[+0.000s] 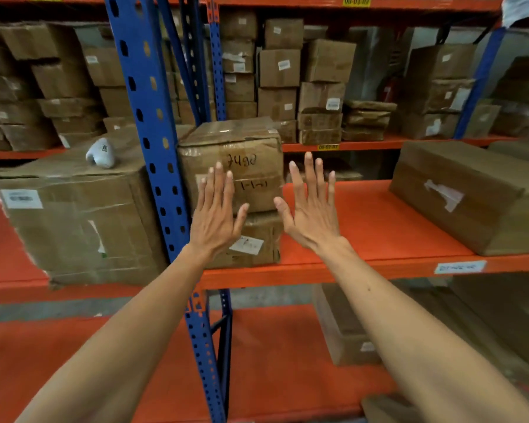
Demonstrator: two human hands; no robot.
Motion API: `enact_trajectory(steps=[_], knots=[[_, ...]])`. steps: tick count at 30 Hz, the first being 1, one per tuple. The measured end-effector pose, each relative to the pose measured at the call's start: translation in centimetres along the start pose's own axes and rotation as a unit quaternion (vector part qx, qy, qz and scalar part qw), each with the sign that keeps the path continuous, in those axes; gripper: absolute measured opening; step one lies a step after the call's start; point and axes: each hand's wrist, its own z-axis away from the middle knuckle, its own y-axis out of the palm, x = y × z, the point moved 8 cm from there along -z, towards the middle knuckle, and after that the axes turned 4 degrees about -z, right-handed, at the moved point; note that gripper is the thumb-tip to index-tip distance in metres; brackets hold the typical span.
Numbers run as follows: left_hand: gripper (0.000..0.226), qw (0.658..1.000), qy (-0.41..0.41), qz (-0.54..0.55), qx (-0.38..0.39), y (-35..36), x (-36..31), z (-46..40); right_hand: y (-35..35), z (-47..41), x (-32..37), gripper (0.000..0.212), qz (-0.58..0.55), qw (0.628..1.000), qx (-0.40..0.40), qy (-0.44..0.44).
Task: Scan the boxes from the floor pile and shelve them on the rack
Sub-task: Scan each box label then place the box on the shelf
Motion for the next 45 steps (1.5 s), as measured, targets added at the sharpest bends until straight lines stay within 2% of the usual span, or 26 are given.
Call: enact_trajectory(steps=[5, 7, 10, 12, 15, 19, 23, 26, 31, 33, 36, 42, 45], knots=[[0.068, 0.992, -0.034, 0.077, 0.097, 1.7, -8.9, 6.0, -4.7, 8.2, -5.5, 0.084, -0.07, 0.994, 0.067, 0.057], [0.063, 0.981, -0.074, 0.12, 0.129, 1.8, -13.3, 8.7, -6.4, 13.0, -8.2, 0.086, -0.104, 0.984, 0.103, 0.1], [0.066, 0.956, -0.126, 0.187, 0.19, 2.4, -20.6, 13.6, -9.0, 21.9, -12.7, 0.083, -0.124, 0.962, 0.179, 0.166], [0.065, 0.934, -0.141, 0.215, 0.247, 3.3, -25.7, 17.1, -10.7, 28.1, -15.7, 0.081, -0.117, 0.947, 0.225, 0.196], [0.076, 0.902, -0.154, 0.232, 0.329, 4.4, -32.8, 21.8, -13.4, 36.4, -19.9, 0.078, -0.109, 0.926, 0.273, 0.236], [0.069, 0.885, -0.142, 0.228, 0.38, 6.0, -39.9, 26.3, -16.1, 44.8, -24.6, 0.072, -0.099, 0.903, 0.291, 0.3], [0.072, 0.863, -0.13, 0.231, 0.43, 9.2, -45.3, 30.5, -16.5, 52.3, -28.3, 0.071, -0.096, 0.87, 0.319, 0.364], [0.069, 0.838, -0.113, 0.239, 0.477, 12.9, -49.0, 34.4, -15.1, 58.5, -30.5, 0.077, -0.089, 0.847, 0.327, 0.41], [0.067, 0.817, -0.046, 0.235, 0.524, 20.1, -54.8, 40.7, -10.5, 67.7, -32.7, 0.077, -0.065, 0.817, 0.381, 0.428], [0.065, 0.808, -0.022, 0.235, 0.54, 23.0, -56.7, 42.9, -8.4, 70.8, -32.7, 0.082, -0.069, 0.813, 0.379, 0.437], [0.064, 0.822, 0.016, 0.222, 0.525, 27.4, -58.7, 45.1, -4.3, 75.3, -32.4, 0.08, -0.08, 0.799, 0.39, 0.451], [0.072, 0.878, 0.106, 0.19, 0.426, 34.3, -61.8, 46.6, 2.8, 82.2, -32.9, 0.086, -0.129, 0.79, 0.383, 0.461], [0.079, 0.883, 0.118, 0.174, 0.42, 37.1, -62.9, 47.1, 5.5, 84.6, -33.1, 0.09, -0.135, 0.785, 0.375, 0.474]])
